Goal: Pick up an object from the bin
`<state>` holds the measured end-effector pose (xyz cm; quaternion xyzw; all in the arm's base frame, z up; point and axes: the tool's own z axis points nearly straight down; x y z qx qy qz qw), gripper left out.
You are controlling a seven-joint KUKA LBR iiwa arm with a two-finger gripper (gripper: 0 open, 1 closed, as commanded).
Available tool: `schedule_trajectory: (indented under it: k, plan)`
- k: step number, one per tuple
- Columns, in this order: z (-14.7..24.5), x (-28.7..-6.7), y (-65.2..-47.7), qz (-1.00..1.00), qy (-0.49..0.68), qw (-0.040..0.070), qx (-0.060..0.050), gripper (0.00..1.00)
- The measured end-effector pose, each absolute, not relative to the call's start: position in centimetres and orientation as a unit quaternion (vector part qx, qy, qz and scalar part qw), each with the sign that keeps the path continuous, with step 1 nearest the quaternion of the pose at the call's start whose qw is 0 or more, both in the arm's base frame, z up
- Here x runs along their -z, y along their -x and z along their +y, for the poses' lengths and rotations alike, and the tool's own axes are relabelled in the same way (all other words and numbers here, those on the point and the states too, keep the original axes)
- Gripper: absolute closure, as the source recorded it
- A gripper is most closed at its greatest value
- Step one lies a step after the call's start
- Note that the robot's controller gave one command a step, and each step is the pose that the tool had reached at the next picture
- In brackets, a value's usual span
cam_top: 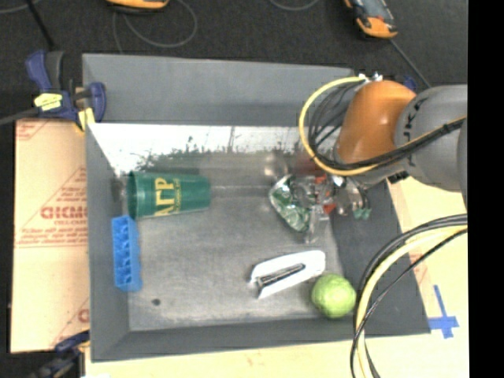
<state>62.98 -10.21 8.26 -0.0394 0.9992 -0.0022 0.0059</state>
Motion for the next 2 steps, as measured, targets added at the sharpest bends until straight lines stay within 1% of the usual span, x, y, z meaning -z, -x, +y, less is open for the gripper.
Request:
schedule_trajectory:
  k: [2]
  plan:
    - [-10.20, -8.25, -62.97, 0.999, 0.040, 0.006, 0.002, 1.00]
